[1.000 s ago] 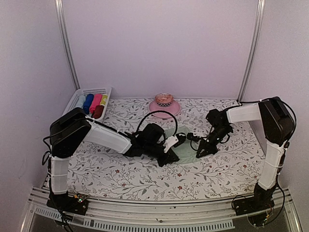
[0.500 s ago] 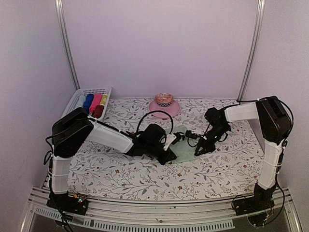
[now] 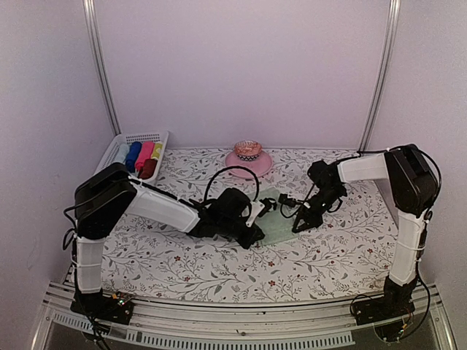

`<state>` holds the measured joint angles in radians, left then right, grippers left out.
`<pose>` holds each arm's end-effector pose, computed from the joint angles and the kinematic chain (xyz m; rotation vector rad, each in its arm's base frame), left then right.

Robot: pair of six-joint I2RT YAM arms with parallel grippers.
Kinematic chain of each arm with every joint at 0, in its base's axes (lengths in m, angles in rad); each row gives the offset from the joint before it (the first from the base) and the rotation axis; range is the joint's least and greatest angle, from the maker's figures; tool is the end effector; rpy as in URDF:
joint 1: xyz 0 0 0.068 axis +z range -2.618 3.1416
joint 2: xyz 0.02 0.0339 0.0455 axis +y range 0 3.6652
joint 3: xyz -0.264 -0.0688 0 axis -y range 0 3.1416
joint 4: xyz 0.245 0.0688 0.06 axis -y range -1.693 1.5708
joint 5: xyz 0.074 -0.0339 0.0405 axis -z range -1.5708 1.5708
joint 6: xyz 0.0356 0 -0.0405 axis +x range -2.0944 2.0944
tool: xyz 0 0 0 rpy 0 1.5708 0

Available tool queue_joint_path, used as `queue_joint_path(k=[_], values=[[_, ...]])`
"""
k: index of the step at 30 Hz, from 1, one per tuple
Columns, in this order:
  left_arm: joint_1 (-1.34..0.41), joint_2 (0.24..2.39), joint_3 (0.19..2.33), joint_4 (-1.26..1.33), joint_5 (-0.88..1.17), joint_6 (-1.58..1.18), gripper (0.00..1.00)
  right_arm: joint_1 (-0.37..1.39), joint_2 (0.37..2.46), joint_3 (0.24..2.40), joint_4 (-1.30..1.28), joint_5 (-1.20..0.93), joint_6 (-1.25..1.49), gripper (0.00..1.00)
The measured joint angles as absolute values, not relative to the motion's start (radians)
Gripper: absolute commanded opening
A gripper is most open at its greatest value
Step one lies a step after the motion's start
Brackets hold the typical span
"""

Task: Roll the towels
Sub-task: Roll the towel at the center of the board.

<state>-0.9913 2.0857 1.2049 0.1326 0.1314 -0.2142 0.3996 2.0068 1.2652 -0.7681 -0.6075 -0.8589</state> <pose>0.2328 -0.3643 0.1182 0.9870 2.2266 -0.7339 0.3228 0.1584 0.1285 -1.6847 2.2682 0.8427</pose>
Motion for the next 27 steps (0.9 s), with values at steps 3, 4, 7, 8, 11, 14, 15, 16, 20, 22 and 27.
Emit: queue_joint_path(k=[3, 4, 7, 8, 11, 14, 15, 16, 20, 22, 27], values=[[-0.997, 2.086, 1.203, 0.128, 0.111, -0.227, 0.0, 0.4, 2.018, 1.281, -0.77, -0.608, -0.849, 0.07], [-0.999, 2.086, 1.2, 0.128, 0.104, -0.233, 0.0, 0.401, 2.02, 1.286, -0.77, -0.607, -0.845, 0.07], [-1.002, 2.085, 1.193, 0.133, 0.087, -0.24, 0.16, 0.404, 2.025, 1.293, -0.77, -0.607, -0.836, 0.07], [-1.002, 2.085, 1.19, 0.137, 0.08, -0.241, 0.19, 0.405, 2.027, 1.295, -0.771, -0.605, -0.833, 0.07], [-1.005, 2.064, 1.168, 0.119, 0.043, -0.233, 0.33, 0.408, 2.032, 1.304, -0.778, -0.6, -0.827, 0.07], [-1.005, 2.03, 1.136, 0.083, 0.0, -0.199, 0.48, 0.408, 2.035, 1.311, -0.786, -0.595, -0.825, 0.07], [-1.006, 2.016, 1.122, 0.076, -0.017, -0.187, 0.51, 0.41, 2.037, 1.316, -0.79, -0.592, -0.825, 0.07], [-1.006, 2.002, 1.113, 0.071, -0.03, -0.167, 0.52, 0.41, 2.038, 1.319, -0.792, -0.589, -0.823, 0.07], [-1.009, 1.911, 1.062, 0.096, -0.067, -0.05, 0.64, 0.412, 2.048, 1.333, -0.809, -0.585, -0.822, 0.07], [-1.019, 1.866, 1.025, 0.141, -0.081, 0.03, 0.67, 0.412, 2.053, 1.341, -0.82, -0.585, -0.822, 0.08], [-1.114, 1.814, 0.919, 0.284, -0.142, 0.292, 0.7, 0.412, 2.078, 1.379, -0.862, -0.587, -0.822, 0.08]])
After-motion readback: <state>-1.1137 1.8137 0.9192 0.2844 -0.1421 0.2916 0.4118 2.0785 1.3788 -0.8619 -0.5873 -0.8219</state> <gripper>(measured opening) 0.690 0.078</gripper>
